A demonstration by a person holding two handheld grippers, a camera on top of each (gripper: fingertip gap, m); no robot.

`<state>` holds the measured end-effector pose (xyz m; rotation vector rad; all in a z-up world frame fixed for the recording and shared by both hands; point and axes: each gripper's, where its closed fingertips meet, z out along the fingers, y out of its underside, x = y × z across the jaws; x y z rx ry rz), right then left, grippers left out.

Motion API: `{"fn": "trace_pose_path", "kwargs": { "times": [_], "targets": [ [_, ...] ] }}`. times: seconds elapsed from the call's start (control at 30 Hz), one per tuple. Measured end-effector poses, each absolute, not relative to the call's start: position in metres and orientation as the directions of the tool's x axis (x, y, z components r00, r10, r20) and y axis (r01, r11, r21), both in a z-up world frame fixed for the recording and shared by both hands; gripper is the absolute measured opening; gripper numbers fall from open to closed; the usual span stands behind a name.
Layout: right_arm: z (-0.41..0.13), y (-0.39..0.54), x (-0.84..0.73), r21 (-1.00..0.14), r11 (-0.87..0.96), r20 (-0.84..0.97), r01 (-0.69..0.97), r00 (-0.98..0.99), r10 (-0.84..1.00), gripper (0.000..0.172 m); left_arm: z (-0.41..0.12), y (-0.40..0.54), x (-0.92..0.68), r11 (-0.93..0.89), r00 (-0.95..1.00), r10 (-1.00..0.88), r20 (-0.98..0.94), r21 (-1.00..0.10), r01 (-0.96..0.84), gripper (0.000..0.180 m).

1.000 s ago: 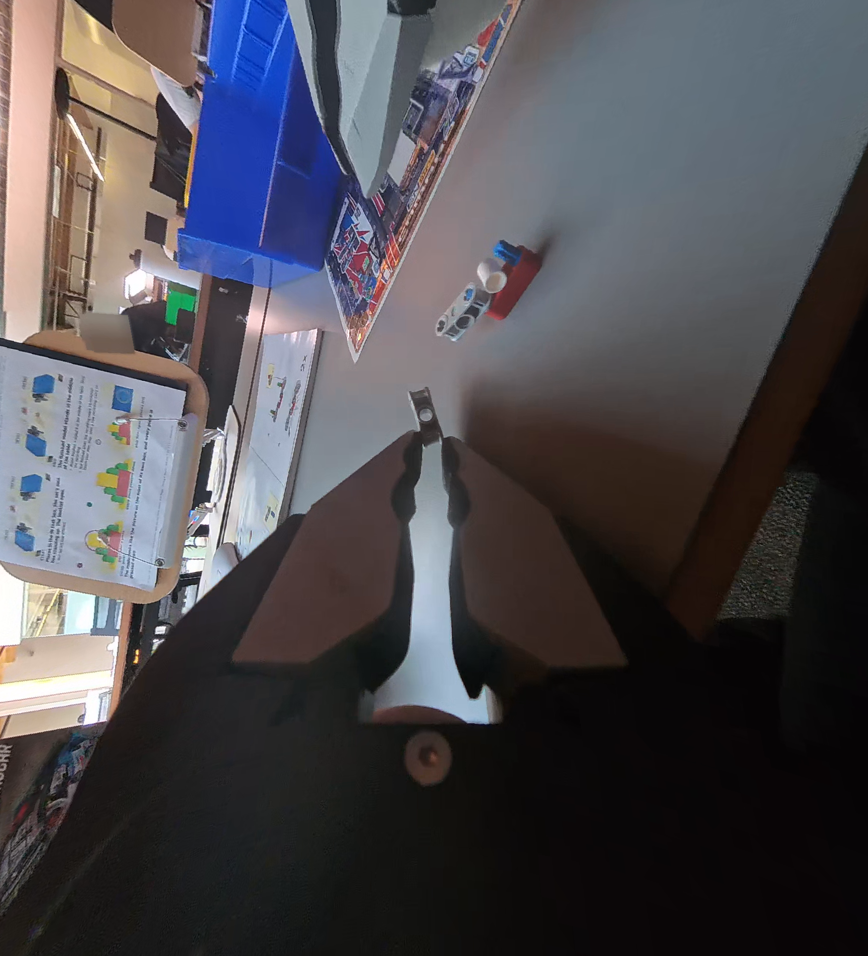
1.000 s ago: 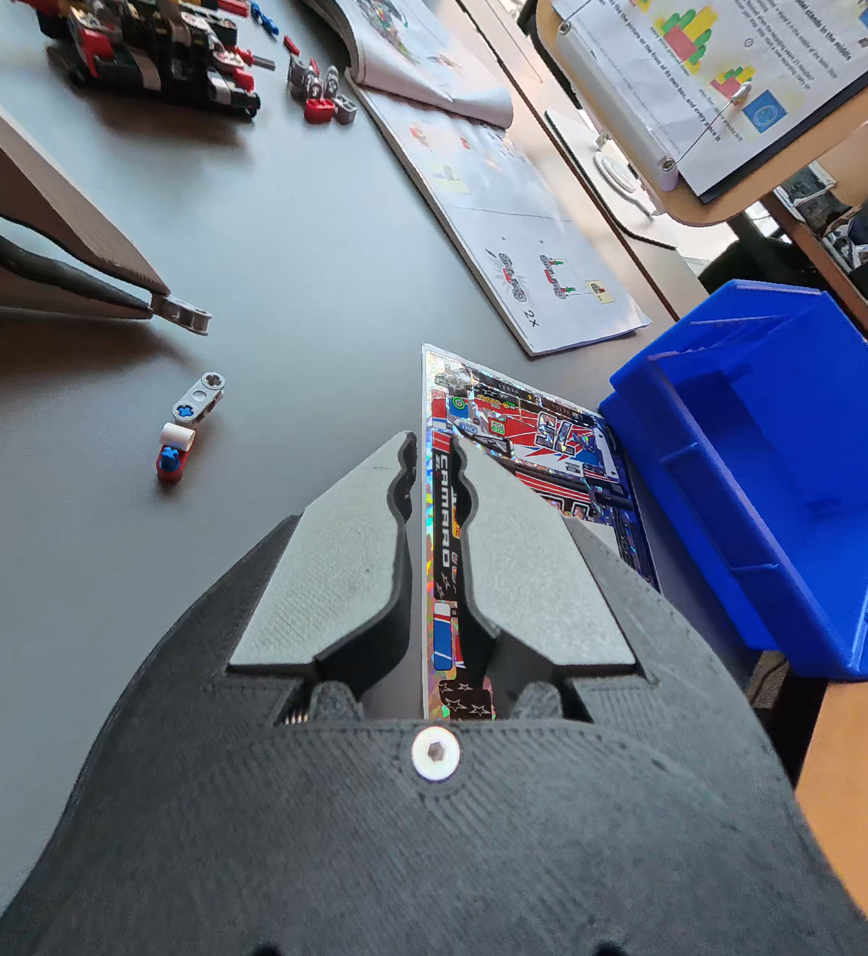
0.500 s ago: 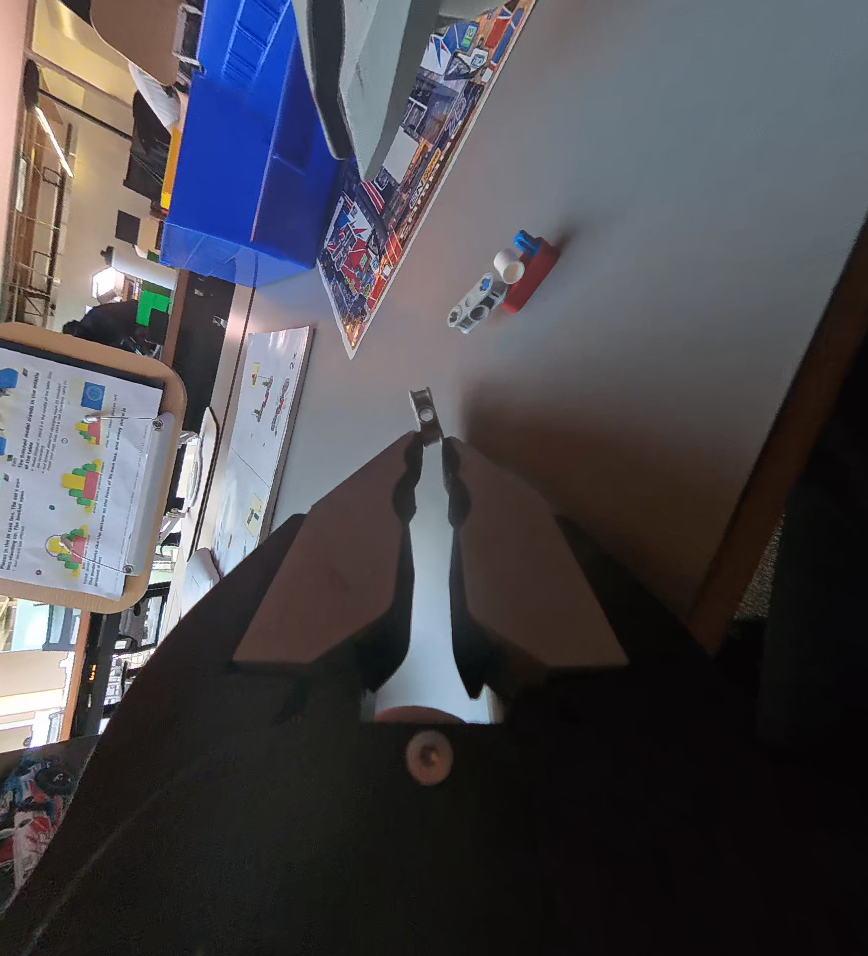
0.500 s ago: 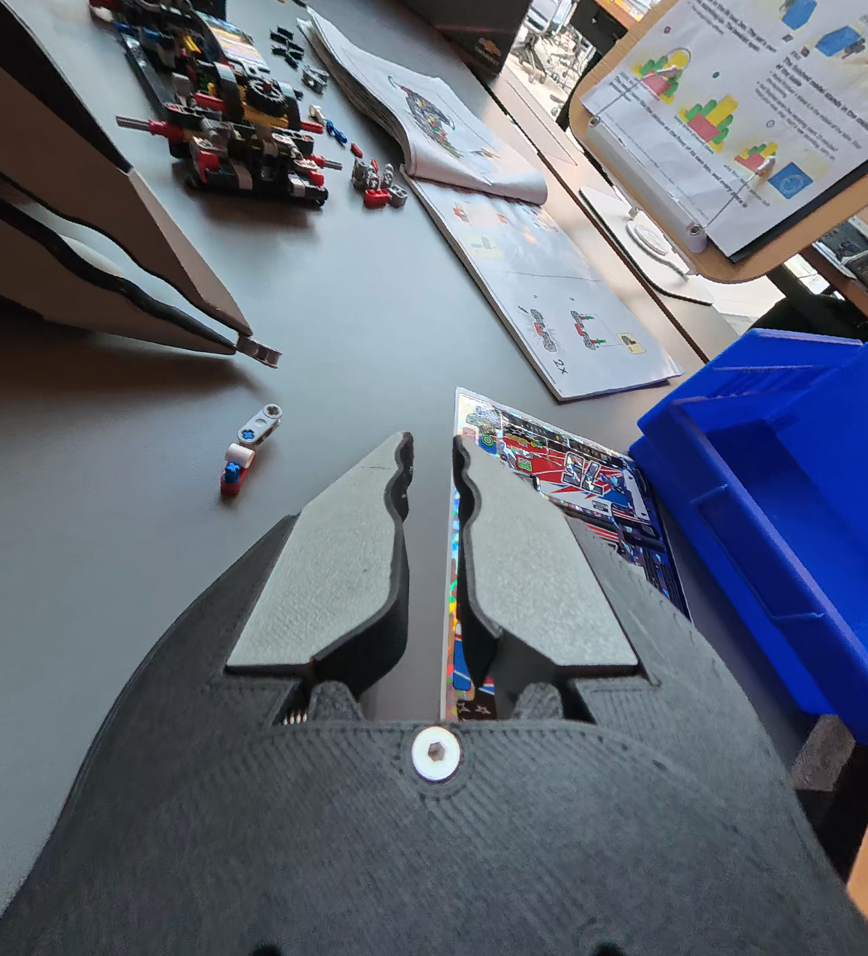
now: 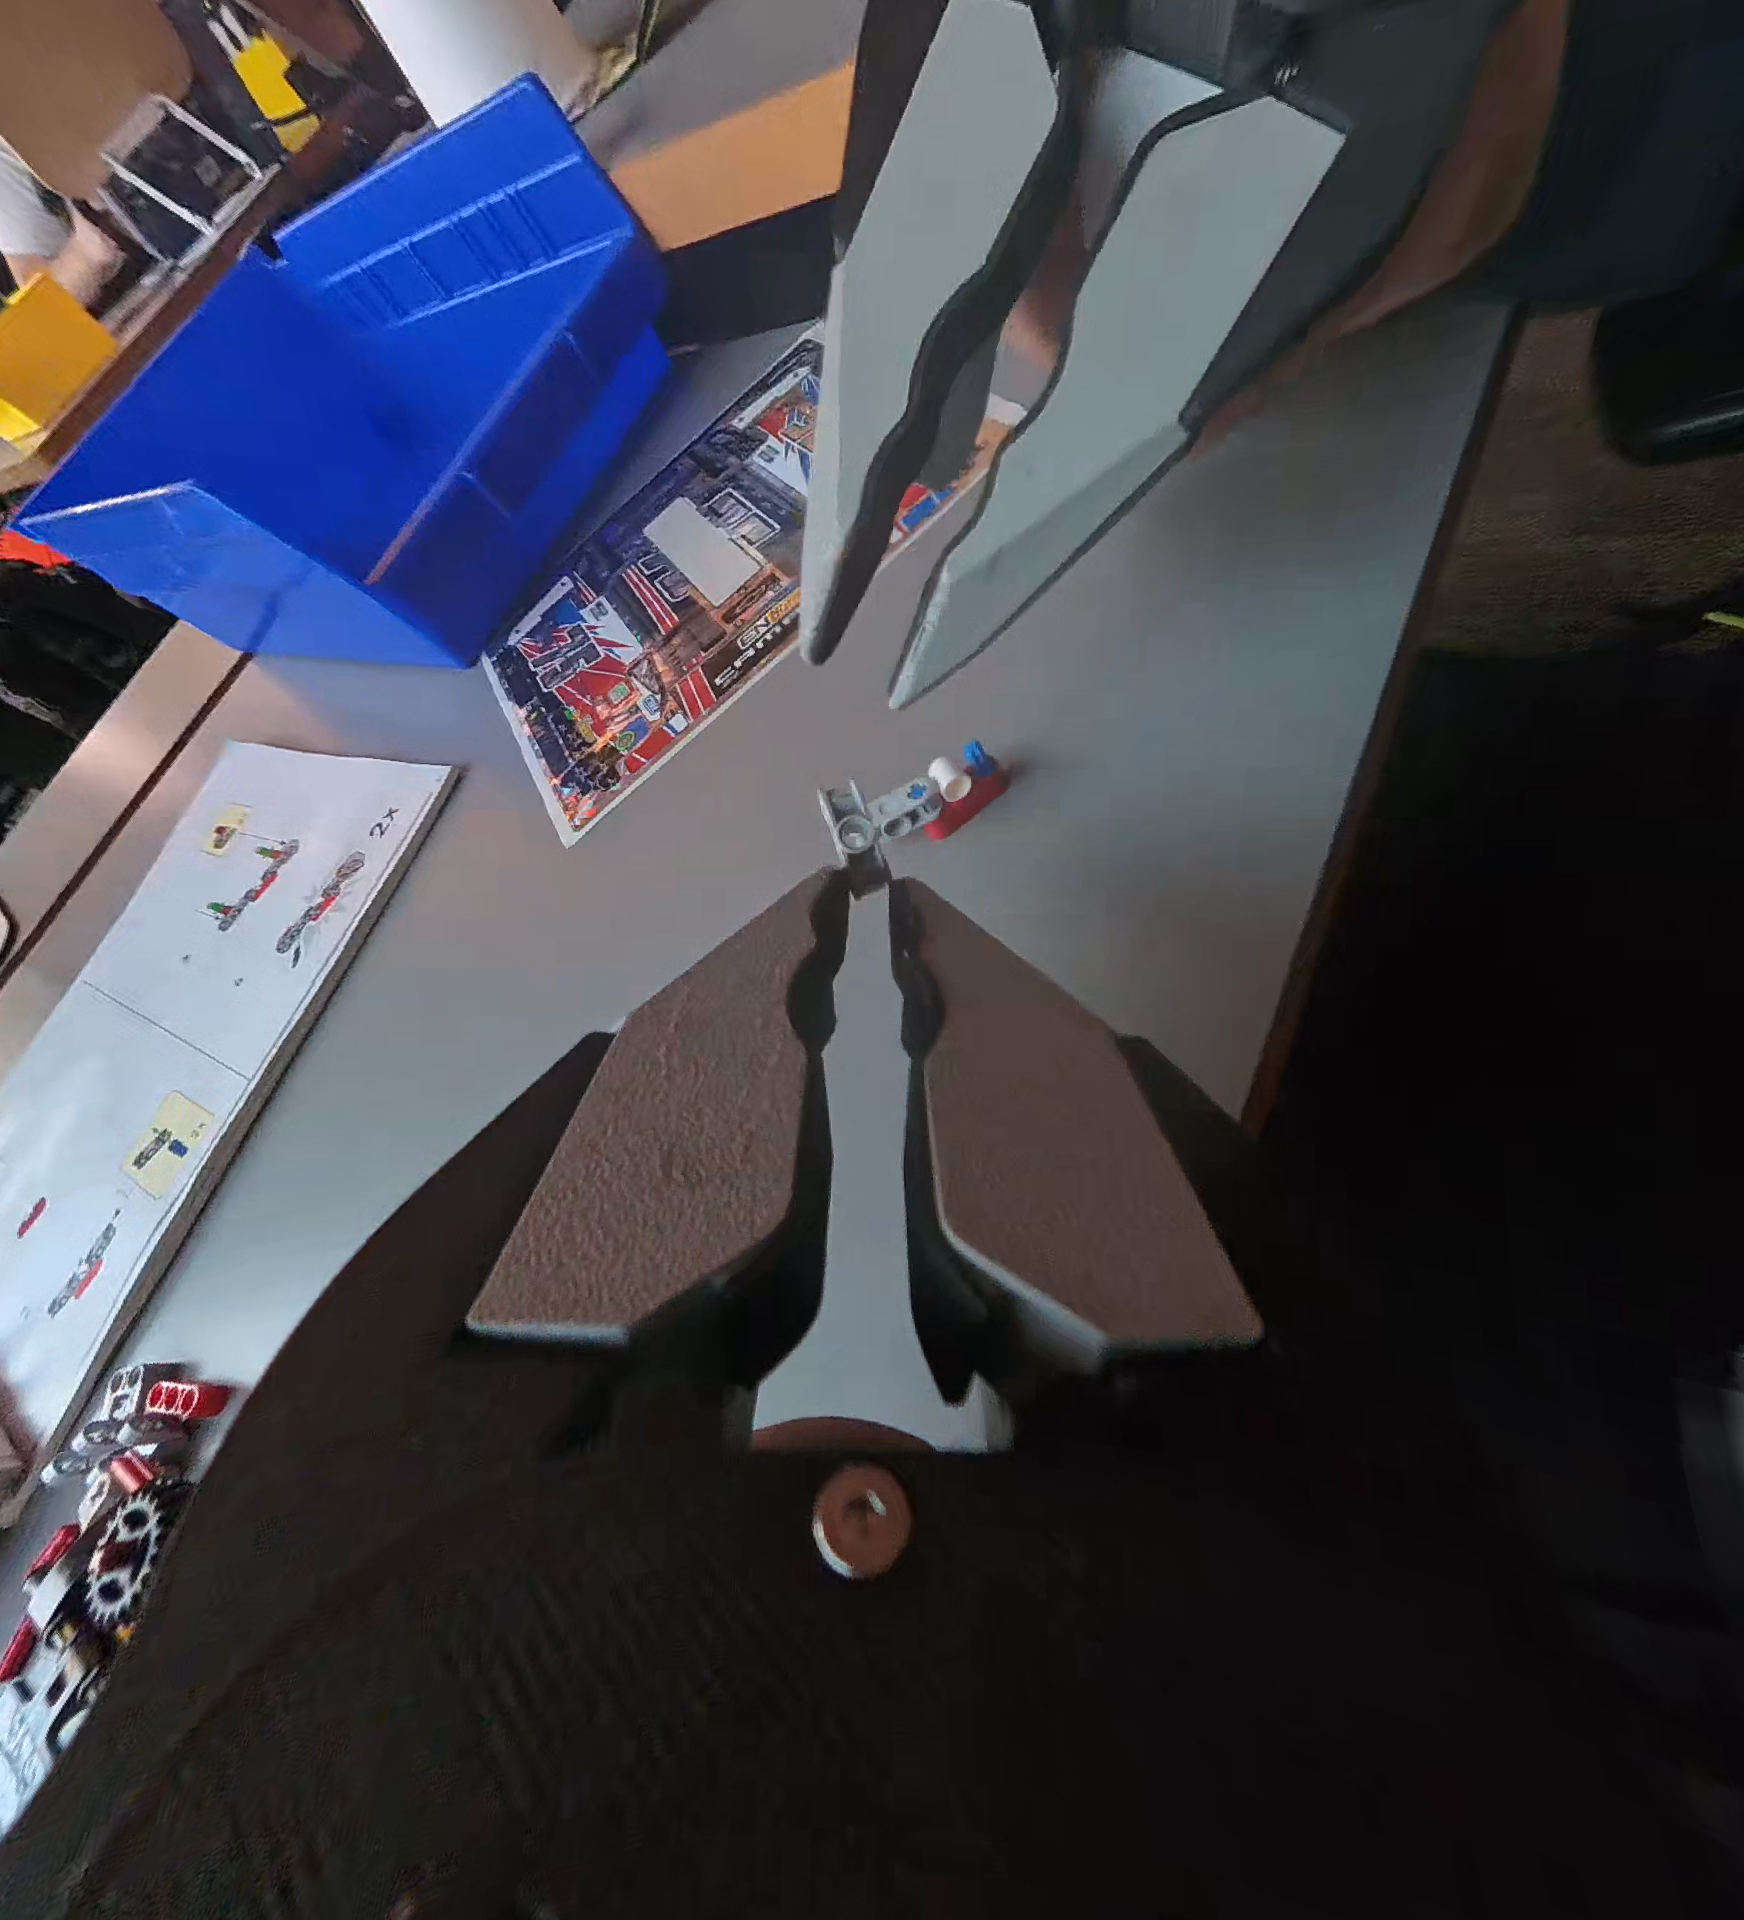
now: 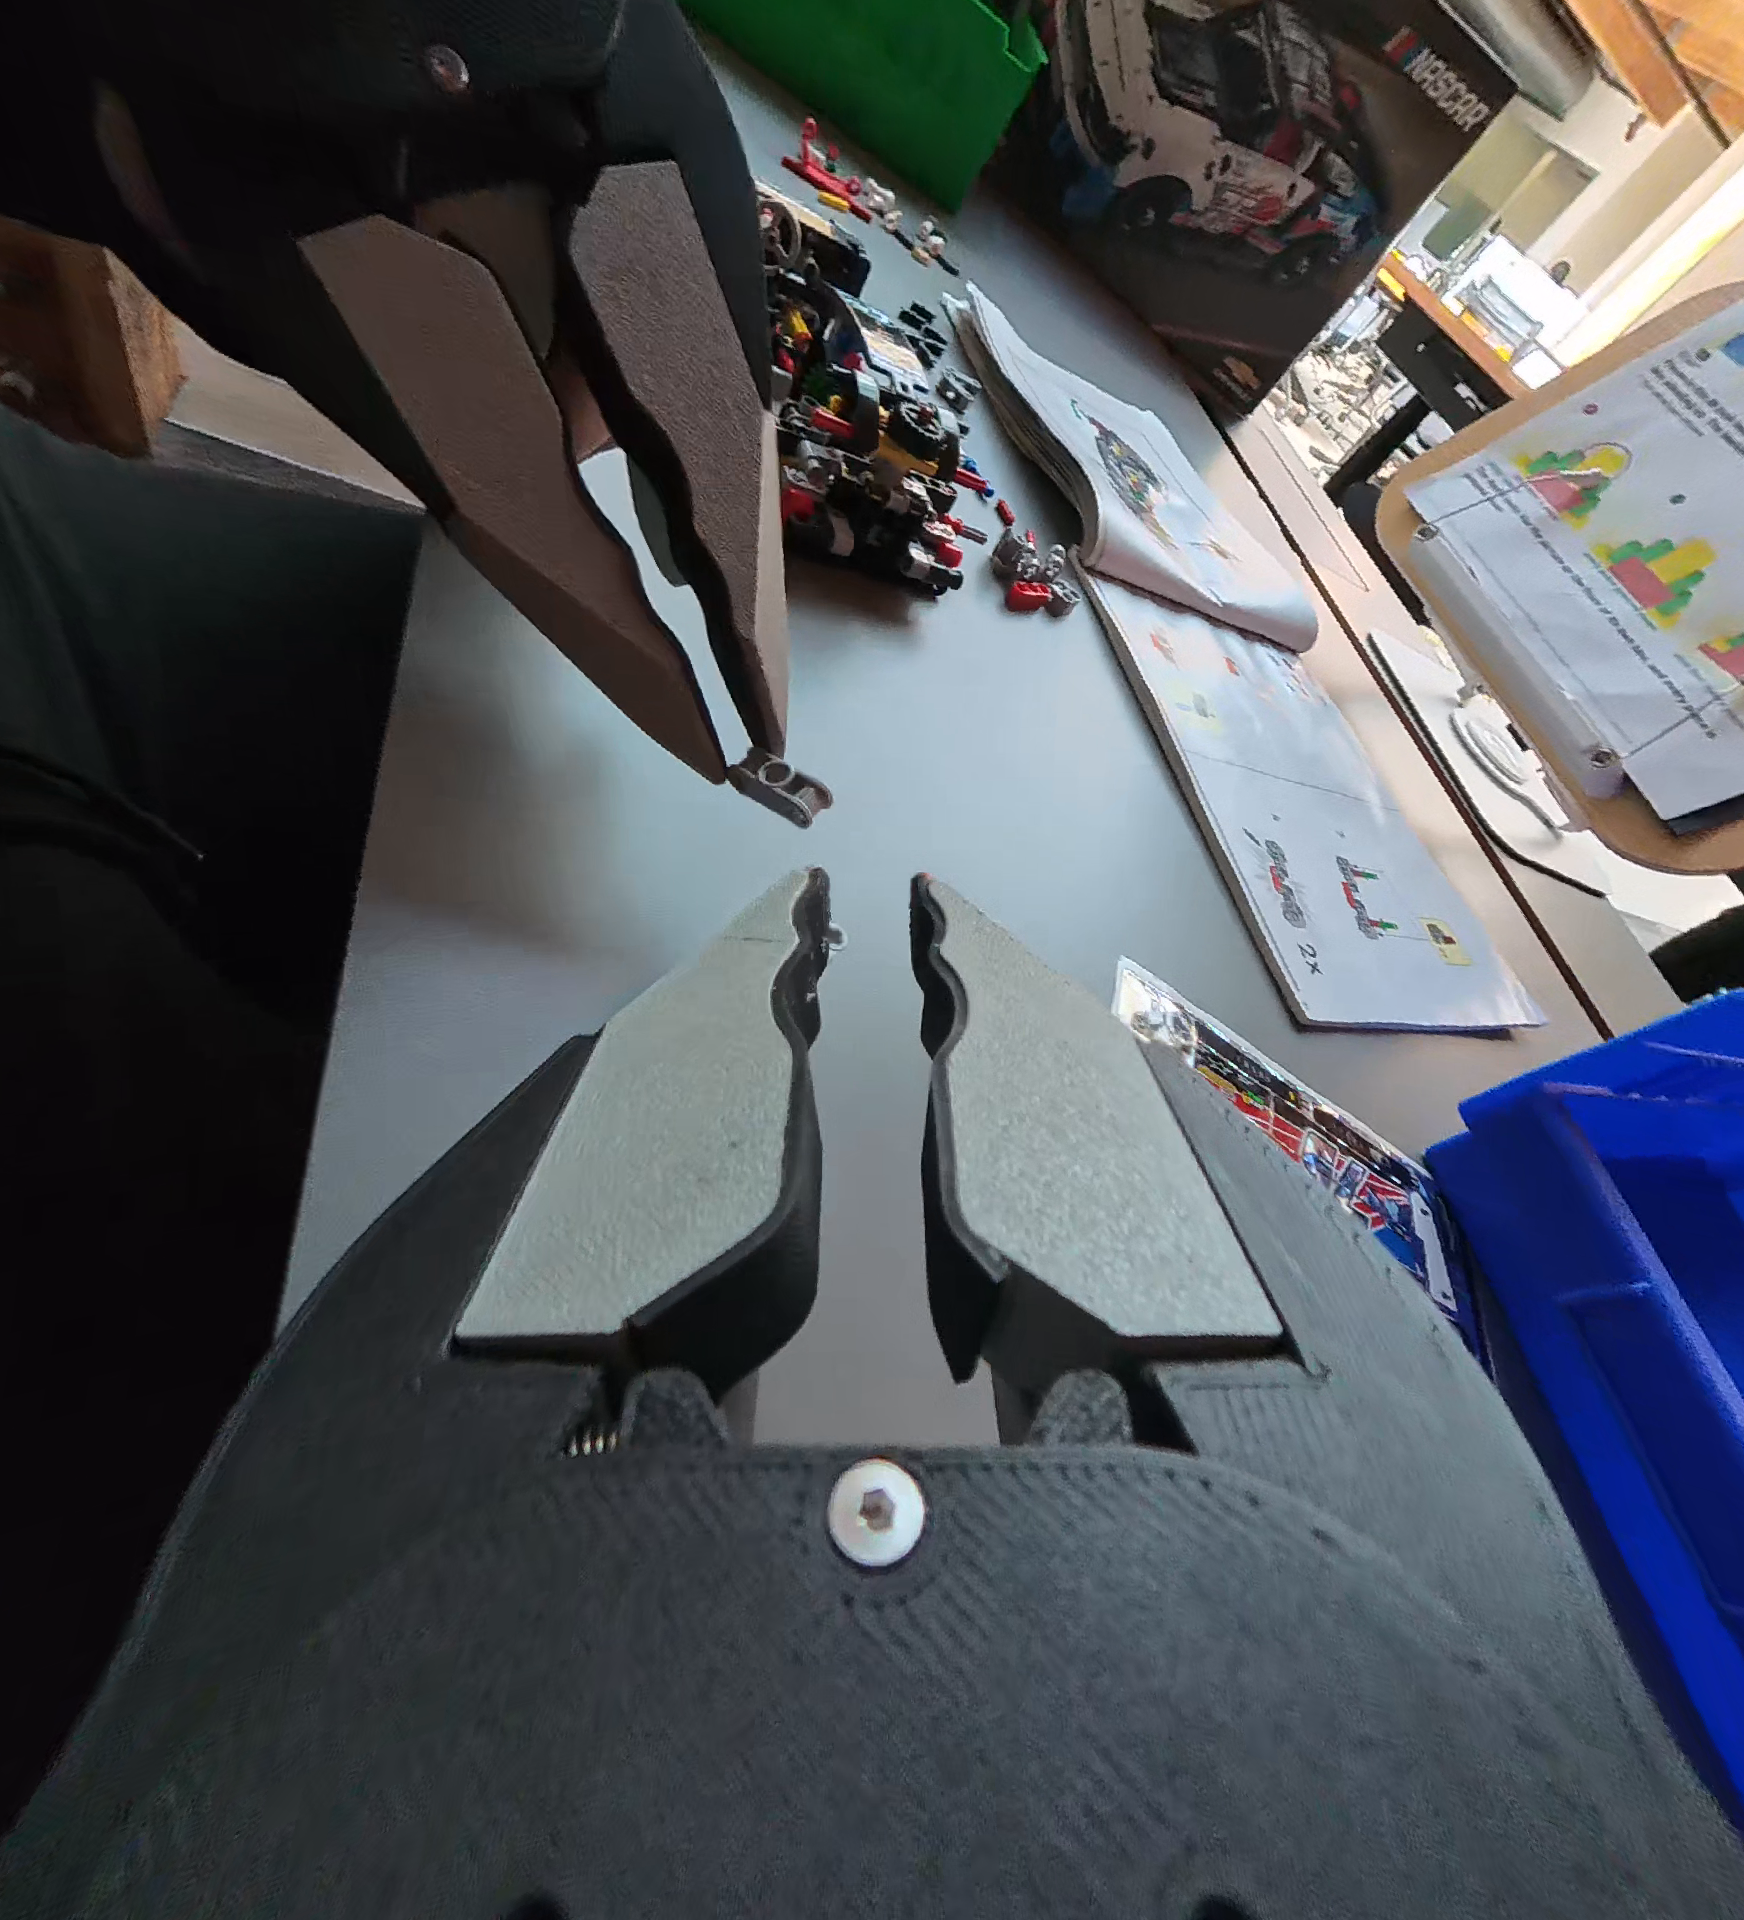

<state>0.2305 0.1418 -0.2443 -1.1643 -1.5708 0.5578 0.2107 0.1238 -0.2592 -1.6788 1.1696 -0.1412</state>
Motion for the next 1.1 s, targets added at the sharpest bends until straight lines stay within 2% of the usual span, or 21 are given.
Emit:
{"fn": "trace_pose_path", "kwargs": {
  "times": [0.13,0.23,0.3,0.43,0.53,0.7,0.77,0.9,1.0,1.1],
  "targets": [
    [-0.244,0.136,0.226,-0.819,0.425,0.464,0.385,0.009,0.886,0.013,-0.259,0.120,0.212,0.034,0.497,-0.755,-0.428,-0.783,-0.621,0.005],
    [-0.242,0.145,0.226,-0.835,0.385,0.443,0.393,0.067,0.894,0.005,-0.257,0.123,0.208,0.016,0.523,-0.744,-0.416,-0.793,-0.609,0.005],
    [-0.240,0.154,0.229,-0.869,0.287,0.361,0.402,0.122,0.924,0.010,-0.258,0.127,0.204,0.013,0.536,-0.721,-0.438,-0.783,-0.622,0.005],
    [-0.246,0.147,0.230,-0.892,0.162,0.224,0.422,0.100,0.969,0.023,-0.268,0.133,0.194,0.045,0.494,-0.662,-0.564,-0.687,-0.725,0.005],
    [-0.264,0.142,0.232,-0.835,0.174,0.242,0.522,0.063,0.968,0.026,-0.277,0.134,0.193,0.064,0.443,-0.648,-0.619,-0.624,-0.779,0.005],
    [-0.284,0.140,0.240,-0.754,0.207,0.273,0.624,0.011,0.962,0.026,-0.283,0.132,0.194,0.081,0.400,-0.644,-0.652,-0.578,-0.812,0.005],
    [-0.291,0.137,0.247,-0.734,0.185,0.233,0.654,-0.014,0.972,0.018,-0.284,0.132,0.194,0.085,0.393,-0.642,-0.659,-0.570,-0.817,0.005],
    [-0.296,0.122,0.247,-0.729,0.162,0.151,0.664,-0.075,0.986,0.014,-0.285,0.132,0.194,0.089,0.384,-0.635,-0.671,-0.557,-0.826,0.005],
    [-0.294,0.107,0.235,-0.738,0.204,0.155,0.643,-0.132,0.979,0.016,-0.285,0.132,0.194,0.098,0.373,-0.624,-0.686,-0.542,-0.834,0.005],
    [-0.291,0.101,0.232,-0.746,0.243,0.175,0.620,-0.169,0.970,0.009,-0.285,0.132,0.194,0.104,0.368,-0.616,-0.696,-0.536,-0.838,0.005]
  ]
}}
